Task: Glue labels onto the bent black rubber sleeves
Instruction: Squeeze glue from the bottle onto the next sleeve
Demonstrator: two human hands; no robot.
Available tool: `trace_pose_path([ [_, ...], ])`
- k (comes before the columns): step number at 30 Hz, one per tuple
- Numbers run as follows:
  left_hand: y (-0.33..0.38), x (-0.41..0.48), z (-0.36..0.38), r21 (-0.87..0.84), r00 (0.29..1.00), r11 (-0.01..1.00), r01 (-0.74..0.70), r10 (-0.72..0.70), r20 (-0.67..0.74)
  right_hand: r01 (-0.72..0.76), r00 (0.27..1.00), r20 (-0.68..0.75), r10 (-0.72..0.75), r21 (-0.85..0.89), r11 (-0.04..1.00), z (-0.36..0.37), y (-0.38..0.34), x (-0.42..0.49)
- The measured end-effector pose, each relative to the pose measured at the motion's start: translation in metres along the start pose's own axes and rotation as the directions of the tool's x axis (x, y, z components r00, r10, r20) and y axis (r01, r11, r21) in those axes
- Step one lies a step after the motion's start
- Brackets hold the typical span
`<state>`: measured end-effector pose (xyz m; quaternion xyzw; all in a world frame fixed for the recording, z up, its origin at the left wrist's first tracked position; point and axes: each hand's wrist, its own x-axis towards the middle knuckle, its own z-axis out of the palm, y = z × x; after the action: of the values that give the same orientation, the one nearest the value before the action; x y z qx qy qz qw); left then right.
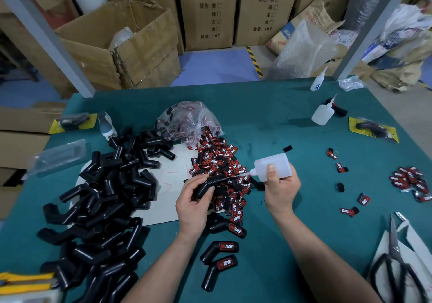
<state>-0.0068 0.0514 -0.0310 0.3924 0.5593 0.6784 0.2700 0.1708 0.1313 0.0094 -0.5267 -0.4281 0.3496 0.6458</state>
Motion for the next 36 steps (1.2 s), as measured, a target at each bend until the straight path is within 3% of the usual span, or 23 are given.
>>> trace_pose_path([
  [36,-0.0085,0.0012,-0.0023,0.026,0.999,0.999,-0.04,0.04,0.005,0.002,1.0,-0.017,-0.001,0.023,1.0,-0.0003,-0.0011,0.0021],
])
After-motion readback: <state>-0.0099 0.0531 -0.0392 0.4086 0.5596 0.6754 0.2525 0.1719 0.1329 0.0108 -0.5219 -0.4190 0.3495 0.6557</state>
